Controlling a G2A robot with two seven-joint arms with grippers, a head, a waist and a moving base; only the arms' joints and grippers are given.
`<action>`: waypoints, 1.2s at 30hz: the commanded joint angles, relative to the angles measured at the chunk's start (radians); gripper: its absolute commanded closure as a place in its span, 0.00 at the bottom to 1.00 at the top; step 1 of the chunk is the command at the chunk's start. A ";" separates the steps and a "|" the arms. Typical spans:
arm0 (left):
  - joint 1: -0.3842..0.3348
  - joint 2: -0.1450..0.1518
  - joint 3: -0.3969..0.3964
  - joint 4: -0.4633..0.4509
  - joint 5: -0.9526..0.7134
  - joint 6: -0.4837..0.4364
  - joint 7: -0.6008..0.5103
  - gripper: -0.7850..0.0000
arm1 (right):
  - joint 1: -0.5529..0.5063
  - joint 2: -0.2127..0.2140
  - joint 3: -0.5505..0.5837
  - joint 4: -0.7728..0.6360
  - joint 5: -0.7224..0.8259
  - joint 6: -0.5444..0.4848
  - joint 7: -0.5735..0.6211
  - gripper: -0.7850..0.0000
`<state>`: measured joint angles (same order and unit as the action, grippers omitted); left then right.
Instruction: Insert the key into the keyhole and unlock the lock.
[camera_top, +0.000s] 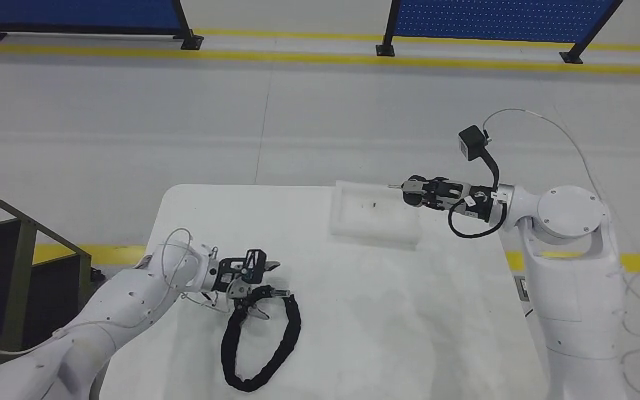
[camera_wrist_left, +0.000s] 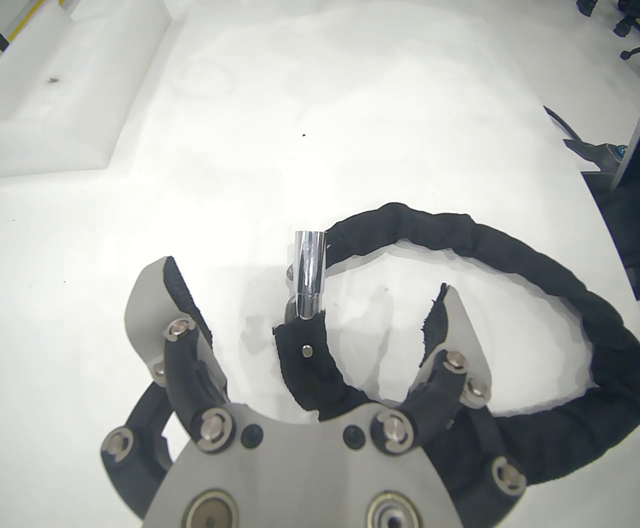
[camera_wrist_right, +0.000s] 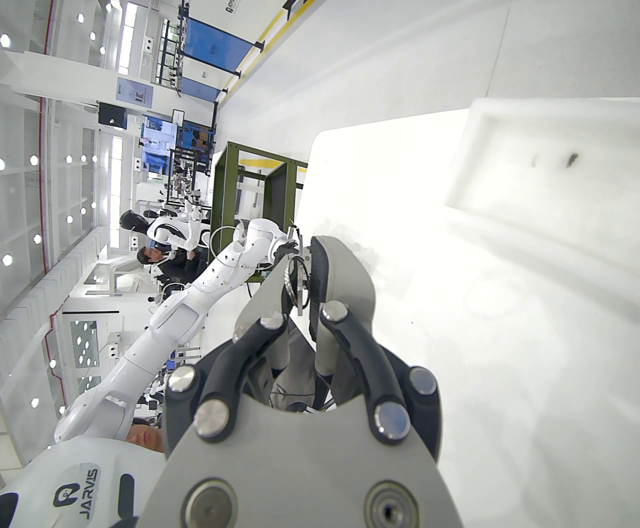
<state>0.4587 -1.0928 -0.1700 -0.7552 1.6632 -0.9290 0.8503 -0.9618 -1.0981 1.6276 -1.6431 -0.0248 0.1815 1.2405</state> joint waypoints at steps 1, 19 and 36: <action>0.002 -0.012 0.000 0.022 0.022 0.009 0.010 0.00 | 0.000 0.000 0.000 0.000 0.000 0.000 0.000 1.00; 0.012 -0.068 -0.002 0.109 0.156 0.079 0.084 1.00 | 0.000 0.000 0.000 0.000 0.000 0.000 0.000 1.00; 0.006 -0.065 -0.066 0.060 0.064 0.089 0.129 1.00 | 0.000 0.000 0.000 0.000 0.000 0.000 0.000 1.00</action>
<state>0.4643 -1.1650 -0.2310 -0.6729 1.7372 -0.8440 0.9774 -0.9618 -1.0981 1.6276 -1.6431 -0.0248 0.1815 1.2405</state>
